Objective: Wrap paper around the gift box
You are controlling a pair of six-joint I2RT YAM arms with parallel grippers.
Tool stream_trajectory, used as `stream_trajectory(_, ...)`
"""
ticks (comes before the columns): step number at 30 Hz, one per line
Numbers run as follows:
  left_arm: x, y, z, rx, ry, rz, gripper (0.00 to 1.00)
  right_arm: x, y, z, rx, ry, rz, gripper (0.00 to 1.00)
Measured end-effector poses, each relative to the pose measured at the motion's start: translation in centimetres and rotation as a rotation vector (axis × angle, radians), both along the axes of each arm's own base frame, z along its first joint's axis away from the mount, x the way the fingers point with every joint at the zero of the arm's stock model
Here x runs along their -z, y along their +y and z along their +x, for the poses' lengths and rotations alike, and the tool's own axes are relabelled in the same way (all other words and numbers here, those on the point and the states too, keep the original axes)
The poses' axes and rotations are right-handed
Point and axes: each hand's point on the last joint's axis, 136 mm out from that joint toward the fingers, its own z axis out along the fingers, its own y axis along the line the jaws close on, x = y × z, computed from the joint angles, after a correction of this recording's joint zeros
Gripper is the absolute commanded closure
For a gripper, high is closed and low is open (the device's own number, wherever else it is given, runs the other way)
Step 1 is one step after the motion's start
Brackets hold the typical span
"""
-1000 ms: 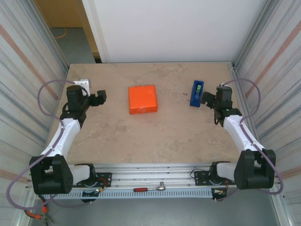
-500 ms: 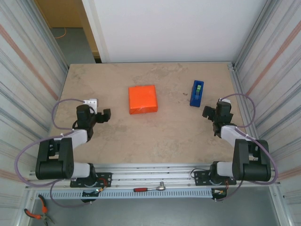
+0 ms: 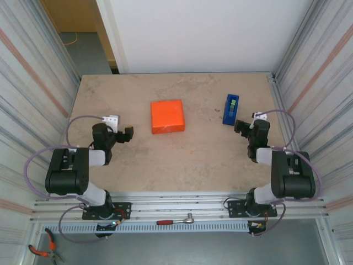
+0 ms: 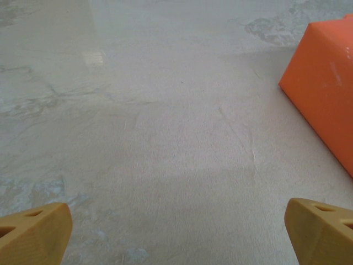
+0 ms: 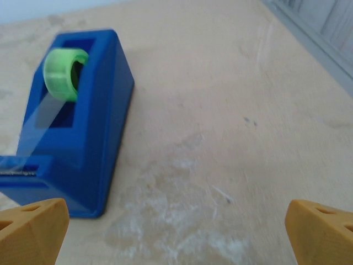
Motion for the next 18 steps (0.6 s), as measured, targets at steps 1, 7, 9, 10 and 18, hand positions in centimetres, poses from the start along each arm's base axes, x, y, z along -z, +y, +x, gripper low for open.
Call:
stream_trajectory(1, -0.1, 0.0, 0.1, 0.0, -0.002, -0.001, 0.01, 1.1, 0.2, -0.3, -0.007, 0.019, -0.004, 0.02)
stream_trajectory(7, -0.2, 0.1, 0.2, 0.001, -0.005, -0.003, 0.01, 1.8, 0.7, 0.0, -0.039, 0.038, -0.013, 0.02)
stream_trajectory(9, -0.3, 0.1, 0.2, 0.001, -0.007, -0.002, 0.01, 1.1, 0.5, 0.6, -0.035, 0.018, -0.012, 0.02)
stream_trajectory(10, -0.3, 0.1, 0.2, 0.001, -0.007, -0.002, 0.01, 0.9, 0.5, 0.7, -0.035, 0.01, -0.013, 0.02)
stream_trajectory(18, -0.2, 0.5, 0.3, -0.025, -0.006, 0.01, 0.01, 0.9, 0.6, 0.7, -0.034, 0.01, -0.019, 0.02)
